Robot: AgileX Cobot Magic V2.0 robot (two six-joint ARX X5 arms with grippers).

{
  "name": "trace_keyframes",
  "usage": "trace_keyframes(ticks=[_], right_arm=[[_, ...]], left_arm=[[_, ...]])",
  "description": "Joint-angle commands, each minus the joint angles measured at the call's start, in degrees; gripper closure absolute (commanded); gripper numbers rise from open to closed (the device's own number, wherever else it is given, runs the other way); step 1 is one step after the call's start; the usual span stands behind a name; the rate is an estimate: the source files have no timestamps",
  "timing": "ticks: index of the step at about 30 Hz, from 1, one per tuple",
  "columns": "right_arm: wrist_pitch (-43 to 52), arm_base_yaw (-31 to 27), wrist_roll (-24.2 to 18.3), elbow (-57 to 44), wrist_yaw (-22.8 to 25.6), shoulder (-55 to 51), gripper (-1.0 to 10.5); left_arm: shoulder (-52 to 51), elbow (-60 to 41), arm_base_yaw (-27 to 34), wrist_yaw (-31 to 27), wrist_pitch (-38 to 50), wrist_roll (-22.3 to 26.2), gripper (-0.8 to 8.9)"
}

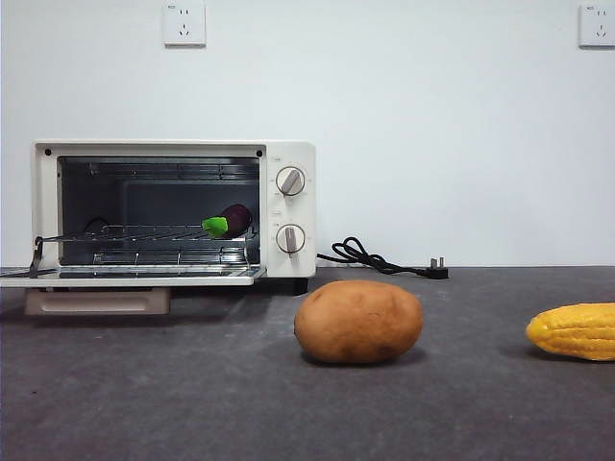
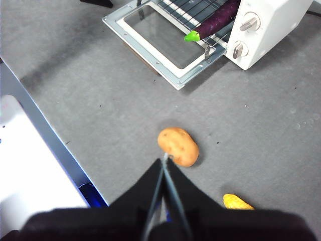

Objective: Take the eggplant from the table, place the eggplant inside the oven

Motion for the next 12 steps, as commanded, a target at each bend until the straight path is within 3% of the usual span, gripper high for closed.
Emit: trace_keyframes(ticks=[1,12], right_arm=[[0.8,0.0,1.5,0.1,0.2,-0.1,9.6],[1.7,0.0,1.7,0.1,0.2,0.0,9.6]], left_arm=[[0.8,-0.4,-1.6,0.7,0.9,0.7,8.20],[0.8,-0.4,-6.5,-2.3,0.8,1.4,8.20]])
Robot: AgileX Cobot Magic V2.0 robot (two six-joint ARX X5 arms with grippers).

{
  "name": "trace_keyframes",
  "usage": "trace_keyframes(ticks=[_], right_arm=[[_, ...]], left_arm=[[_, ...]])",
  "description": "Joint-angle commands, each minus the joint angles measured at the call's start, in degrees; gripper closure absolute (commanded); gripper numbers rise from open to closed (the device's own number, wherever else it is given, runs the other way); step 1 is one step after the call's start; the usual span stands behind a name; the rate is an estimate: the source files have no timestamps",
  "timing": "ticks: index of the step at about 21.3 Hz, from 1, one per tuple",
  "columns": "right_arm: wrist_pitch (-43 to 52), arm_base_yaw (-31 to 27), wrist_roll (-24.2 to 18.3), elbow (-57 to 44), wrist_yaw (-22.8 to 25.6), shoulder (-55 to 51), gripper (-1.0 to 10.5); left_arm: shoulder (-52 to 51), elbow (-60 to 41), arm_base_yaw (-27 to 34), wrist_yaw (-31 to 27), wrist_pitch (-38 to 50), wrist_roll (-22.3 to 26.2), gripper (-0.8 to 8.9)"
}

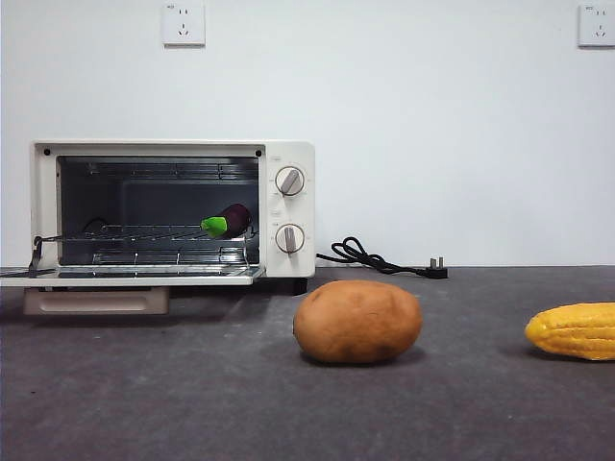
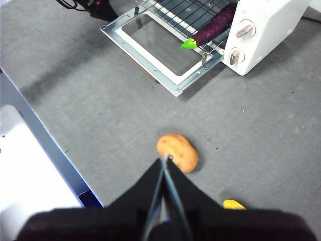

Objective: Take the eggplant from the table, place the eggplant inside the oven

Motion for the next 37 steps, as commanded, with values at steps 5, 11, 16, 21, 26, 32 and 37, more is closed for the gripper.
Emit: trace_keyframes(ticks=[5,11,16,21,26,32,37], right_arm=[[-0.2,0.0,0.6,0.1,0.0,-0.1,9.6],[-0.1,0.0,0.6,0.1,0.0,-0.1,9.6],[-0.1,0.0,0.6,0.1,0.1,-0.1,9.6],[-0.2,0.0,0.7,0.1,0.0,-0.1,9.6],[-0.1,0.0,0.6,0.1,0.0,-0.1,9.6],[-0.3,0.0,0.7,0.1,0.0,-0.1,9.6],[-1.1,0.0,0.6,0.1,0.0,0.0,9.6]], left_arm=[[0.8,-0.4,-0.8,1.3,-0.1,1.3,8.20],[0.8,-0.4,-0.5,8.4,0.0,1.3,8.20],[0.8,-0.4,-0.3,13.8,1.8,-0.5,8.20],[0.7,0.0,0.1,19.8,5.3,-3.5,8.20],[0.5,2.1,0.2,20.6,5.8,-3.5,8.20],[0.5,7.1,0.0,20.6,6.3,-4.5,8.19],[0.5,12.4,-0.2,20.0,6.4,-5.0,8.19]])
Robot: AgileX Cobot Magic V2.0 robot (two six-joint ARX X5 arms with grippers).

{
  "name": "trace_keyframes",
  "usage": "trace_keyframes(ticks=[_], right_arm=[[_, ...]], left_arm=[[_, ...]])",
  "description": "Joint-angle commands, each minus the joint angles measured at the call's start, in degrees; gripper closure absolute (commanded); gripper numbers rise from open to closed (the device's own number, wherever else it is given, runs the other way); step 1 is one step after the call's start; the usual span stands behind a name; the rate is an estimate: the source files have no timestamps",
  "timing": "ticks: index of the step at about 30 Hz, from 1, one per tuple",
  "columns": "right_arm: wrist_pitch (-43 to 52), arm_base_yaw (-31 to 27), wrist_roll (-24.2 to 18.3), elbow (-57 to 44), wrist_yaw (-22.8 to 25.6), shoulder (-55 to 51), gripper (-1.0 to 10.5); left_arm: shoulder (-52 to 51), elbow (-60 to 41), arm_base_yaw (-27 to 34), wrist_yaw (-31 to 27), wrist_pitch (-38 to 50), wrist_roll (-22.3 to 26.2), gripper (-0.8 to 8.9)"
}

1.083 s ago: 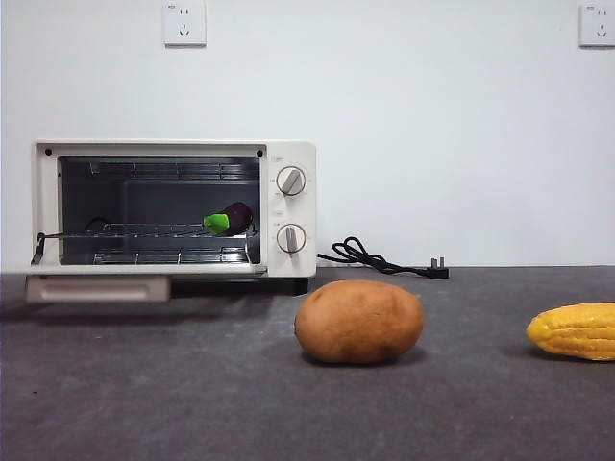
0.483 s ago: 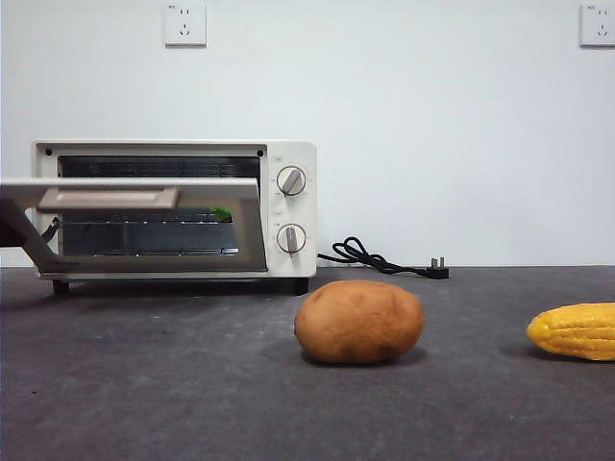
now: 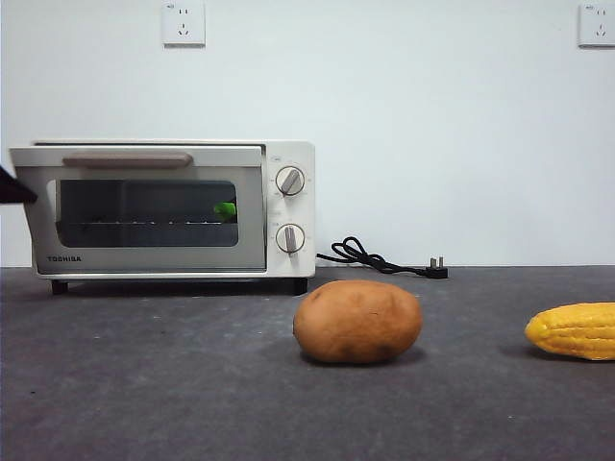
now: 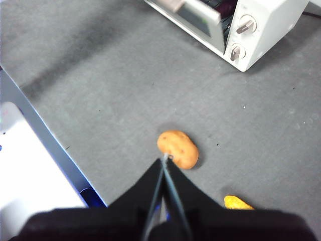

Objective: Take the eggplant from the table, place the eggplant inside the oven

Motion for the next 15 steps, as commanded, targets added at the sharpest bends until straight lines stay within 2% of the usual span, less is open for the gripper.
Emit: trace_keyframes(ticks=[1,6,15], right_arm=[[-0.2,0.0,0.6,0.1,0.0,0.0,9.6],[-0.4,0.0,0.6,0.1,0.0,0.0,9.6],[-0.4,0.0,0.6,0.1,0.0,0.2,9.6]], left_arm=[[0.4,2.4,-0.2,0.2,1.0,-0.4,8.19],[0.4,6.1,-0.8,-2.7,1.5,-1.4,8.19],[-4.9,6.7,-2.2,-2.9,-1.4,-4.0,8.19]])
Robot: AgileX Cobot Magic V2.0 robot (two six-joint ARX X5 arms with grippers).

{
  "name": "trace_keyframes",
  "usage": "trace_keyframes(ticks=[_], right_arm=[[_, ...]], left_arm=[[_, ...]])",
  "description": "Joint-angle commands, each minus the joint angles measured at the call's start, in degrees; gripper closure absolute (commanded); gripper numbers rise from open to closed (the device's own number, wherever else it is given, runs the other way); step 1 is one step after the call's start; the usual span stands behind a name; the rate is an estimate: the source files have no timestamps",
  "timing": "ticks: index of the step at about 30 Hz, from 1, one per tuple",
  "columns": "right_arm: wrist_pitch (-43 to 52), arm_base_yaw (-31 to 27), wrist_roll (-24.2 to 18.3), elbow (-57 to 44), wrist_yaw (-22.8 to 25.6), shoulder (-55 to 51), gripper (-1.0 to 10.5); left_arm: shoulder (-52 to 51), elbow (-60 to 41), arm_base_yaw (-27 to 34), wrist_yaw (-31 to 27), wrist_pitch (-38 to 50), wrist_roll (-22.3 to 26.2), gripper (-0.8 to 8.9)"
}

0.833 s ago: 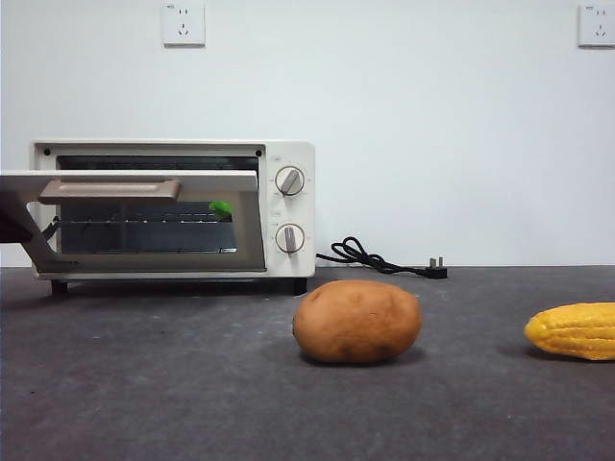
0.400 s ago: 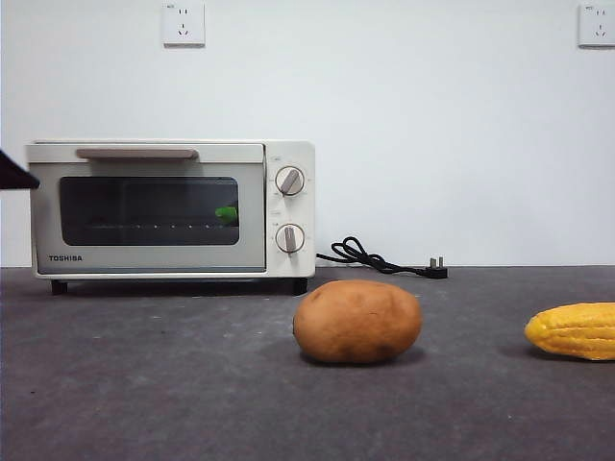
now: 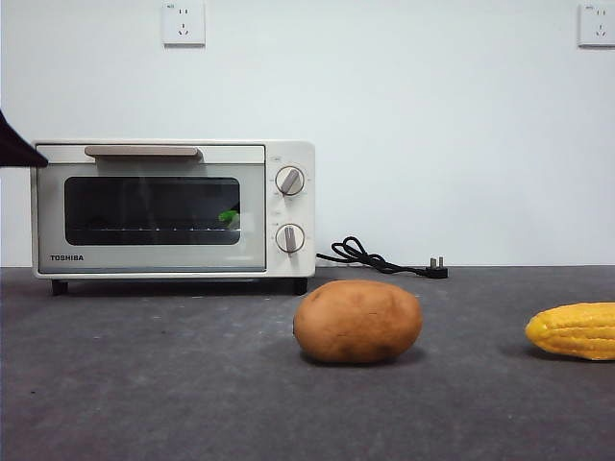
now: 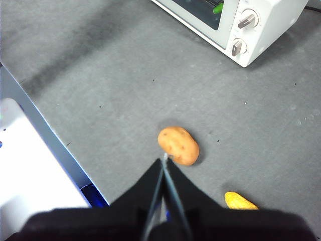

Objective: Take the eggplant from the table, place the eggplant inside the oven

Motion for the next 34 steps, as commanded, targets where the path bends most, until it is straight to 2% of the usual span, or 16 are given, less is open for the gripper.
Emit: trace_keyframes(ticks=[1,8,18,23,27,30,34], right_arm=[[0.2,0.0,0.6,0.0,0.0,0.2,9.6],[-0.1,0.0,0.6,0.1,0.0,0.2,9.6],[0.1,0.0,0.4,0.1,0.0,0.2,9.6],[0.1,0.0,0.4,0.0,0.0,0.2,9.6],[0.1,0.0,0.4,0.0,0.0,0.2,9.6],[0.0,0.0,0.4,0.1,0.0,0.2,9.6],[0.0,0.0,0.4,0.0,0.0,0.2,9.6]], left_arm=[[-3.8,-0.1,-0.9,0.2,-0.2,-1.3,8.19],[-14.6,-0.1,-3.3,-9.4,-3.4,-1.9,8.19],[-34.9,-0.1,-9.7,-20.9,-16.8,-1.6,8.19],[-43.9,-0.1,-14.1,-24.0,-22.8,-1.4,8.19],[-50.8,-0.1,-17.3,-31.1,-27.7,-1.2,8.19],[-55.5,-0.1,-18.5,-35.5,-32.2,-1.2,8.19],[-60.3,-0.1,-18.6,-38.4,-37.8,-1.2,8.19]])
